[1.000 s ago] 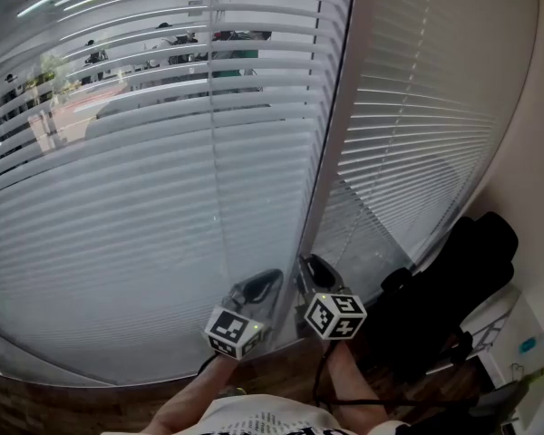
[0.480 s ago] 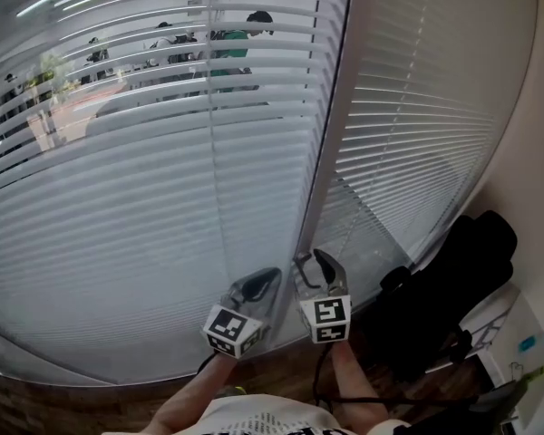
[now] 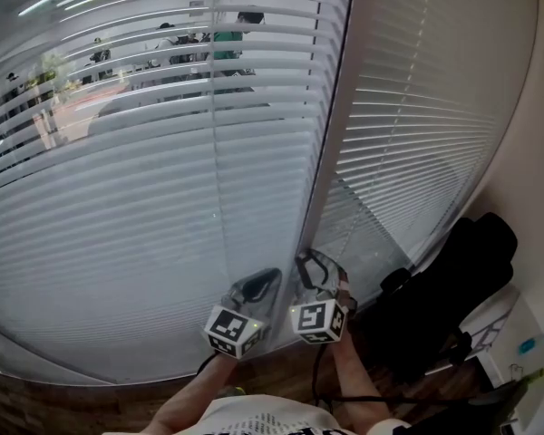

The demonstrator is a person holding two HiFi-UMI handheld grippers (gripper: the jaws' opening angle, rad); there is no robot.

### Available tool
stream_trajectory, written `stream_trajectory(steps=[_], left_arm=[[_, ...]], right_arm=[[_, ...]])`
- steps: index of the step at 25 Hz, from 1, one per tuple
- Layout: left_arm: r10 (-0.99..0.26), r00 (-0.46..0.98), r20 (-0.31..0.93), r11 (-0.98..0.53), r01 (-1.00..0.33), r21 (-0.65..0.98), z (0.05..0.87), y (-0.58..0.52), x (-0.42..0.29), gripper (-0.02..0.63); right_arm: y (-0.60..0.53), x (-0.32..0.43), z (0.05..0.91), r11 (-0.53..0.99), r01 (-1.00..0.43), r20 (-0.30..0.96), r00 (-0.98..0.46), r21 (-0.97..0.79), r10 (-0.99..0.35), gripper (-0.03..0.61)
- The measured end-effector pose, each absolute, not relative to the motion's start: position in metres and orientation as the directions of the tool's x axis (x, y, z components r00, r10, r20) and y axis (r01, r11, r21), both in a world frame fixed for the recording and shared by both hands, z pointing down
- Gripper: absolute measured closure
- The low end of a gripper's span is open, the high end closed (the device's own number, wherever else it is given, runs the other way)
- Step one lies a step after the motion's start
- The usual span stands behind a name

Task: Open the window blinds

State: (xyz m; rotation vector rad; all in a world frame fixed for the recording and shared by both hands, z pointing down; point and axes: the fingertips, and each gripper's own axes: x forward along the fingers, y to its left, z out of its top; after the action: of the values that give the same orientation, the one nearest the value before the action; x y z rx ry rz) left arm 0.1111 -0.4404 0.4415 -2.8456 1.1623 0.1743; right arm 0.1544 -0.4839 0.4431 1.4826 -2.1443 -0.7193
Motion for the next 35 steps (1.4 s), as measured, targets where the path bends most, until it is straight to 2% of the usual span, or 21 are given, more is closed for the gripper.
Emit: stream_trajectory(steps=[5,13,17,22,35], left_arm=[[-0.694,0.708,-0.130,-0.712,-0.702,-0.017,0.445,-0.441,0.110,0.621],[-0.687,0.714,-0.135,-0.720,-0.694,-0.014,0.440,-0.440,0.111,0.621],[-0.687,0.716,-0.127,-0.721,-0.693,-0.003,0.442,-0.439,0.110,0.621],[-0.686,0.716,-0.133,-0.721,-0.693,-0.010,0.441,-0.438,0.108,0.621],[-0.690,0.712,-0.131,-0.721,-0.692,0.031,0.453,-0.435,0.106,0.621]], right_arm=[[-0.484,0.154,0.446,0.273,-0.709,0.043,-0.324,0.650,-0.945,0.442],[-0.485,0.156,0.443,0.293,-0.761,0.052,-0.324,0.579,-0.944,0.442],[-0.487,0.158,0.444,0.322,-0.808,0.069,-0.332,0.493,-0.941,0.443],[-0.489,0.163,0.445,0.358,-0.885,0.096,-0.345,0.298,-0.934,0.445],[-0.487,0.166,0.458,0.385,-0.919,0.120,-0.373,0.090,-0.920,0.445]])
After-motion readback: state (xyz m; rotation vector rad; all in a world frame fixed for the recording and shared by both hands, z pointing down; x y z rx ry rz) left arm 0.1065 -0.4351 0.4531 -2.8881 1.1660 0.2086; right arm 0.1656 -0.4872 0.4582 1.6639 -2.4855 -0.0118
